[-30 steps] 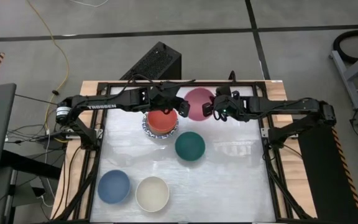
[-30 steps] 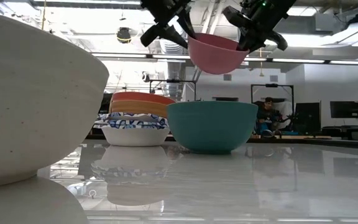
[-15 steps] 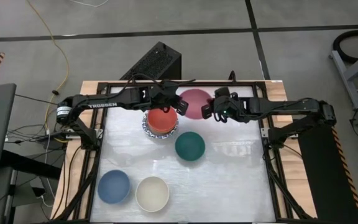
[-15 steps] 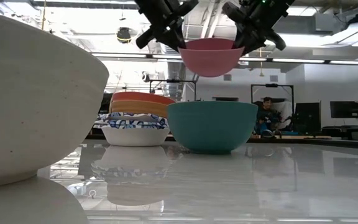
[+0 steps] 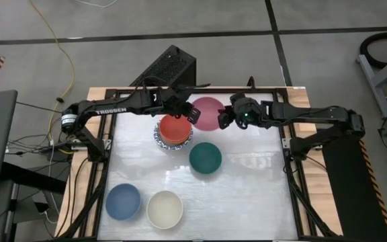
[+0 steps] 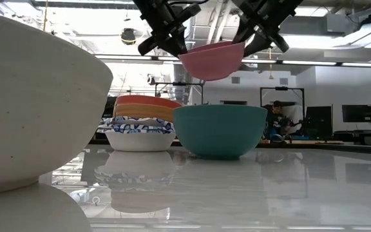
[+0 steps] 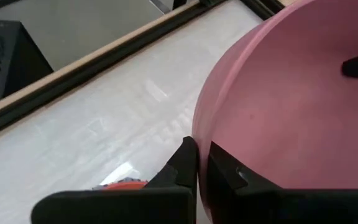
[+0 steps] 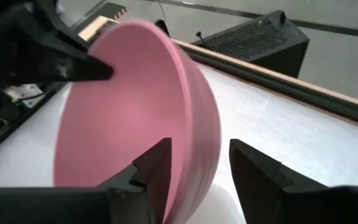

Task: Nest bowls inside each other
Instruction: Stack the pink bowl on top of the orange bowl

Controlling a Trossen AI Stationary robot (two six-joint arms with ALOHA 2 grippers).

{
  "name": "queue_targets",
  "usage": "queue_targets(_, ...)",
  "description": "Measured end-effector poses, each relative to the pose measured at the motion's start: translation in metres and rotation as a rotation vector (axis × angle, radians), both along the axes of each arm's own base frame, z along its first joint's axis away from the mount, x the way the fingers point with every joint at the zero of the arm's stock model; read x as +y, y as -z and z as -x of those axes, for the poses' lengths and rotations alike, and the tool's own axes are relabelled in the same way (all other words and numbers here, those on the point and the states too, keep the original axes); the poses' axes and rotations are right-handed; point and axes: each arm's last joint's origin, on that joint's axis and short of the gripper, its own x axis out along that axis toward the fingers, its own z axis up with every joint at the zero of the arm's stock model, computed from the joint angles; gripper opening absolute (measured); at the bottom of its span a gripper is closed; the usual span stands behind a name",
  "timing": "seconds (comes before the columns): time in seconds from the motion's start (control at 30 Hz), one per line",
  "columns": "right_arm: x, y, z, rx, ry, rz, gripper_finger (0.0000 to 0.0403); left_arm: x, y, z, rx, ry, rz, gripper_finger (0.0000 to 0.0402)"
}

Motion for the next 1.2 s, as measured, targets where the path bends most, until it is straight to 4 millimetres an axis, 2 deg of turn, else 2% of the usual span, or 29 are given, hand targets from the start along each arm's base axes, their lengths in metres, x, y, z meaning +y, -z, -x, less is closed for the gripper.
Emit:
queue_targets(0.23, 0.002, -0.013, 0.016, -0.032, -0.007, 0.015, 0.0196, 0.016, 0.003, 0.007, 0.018, 0.024, 0.064, 0.0001)
queue_targets(0.37, 0.004, -0.019, 0.032, -0.027, 0.005, 0.029, 0.0191, 0.027, 0.009, 0.019, 0.115, 0.026, 0.101, 0.0002)
queue_targets(0.6, 0.008, -0.024, 0.061, 0.009, 0.025, -0.011, 0.0185, 0.045, 0.011, 0.053, 0.270, 0.086, 0.226, 0.0001)
queue_targets(0.8, 0.010, -0.024, 0.069, 0.031, 0.032, -0.020, 0.0184, 0.051, 0.006, 0.082, 0.388, 0.075, 0.280, 0.0001)
queue_targets(1.0, 0.009, -0.019, 0.064, 0.069, 0.032, -0.025, 0.0184, 0.056, 0.006, 0.075, 0.328, 0.062, 0.254, 0.0000)
queue_targets(1.2, 0.008, -0.012, 0.055, 0.105, 0.027, -0.034, 0.0184, 0.058, 0.023, 0.068, 0.414, 0.067, 0.296, 0.0000)
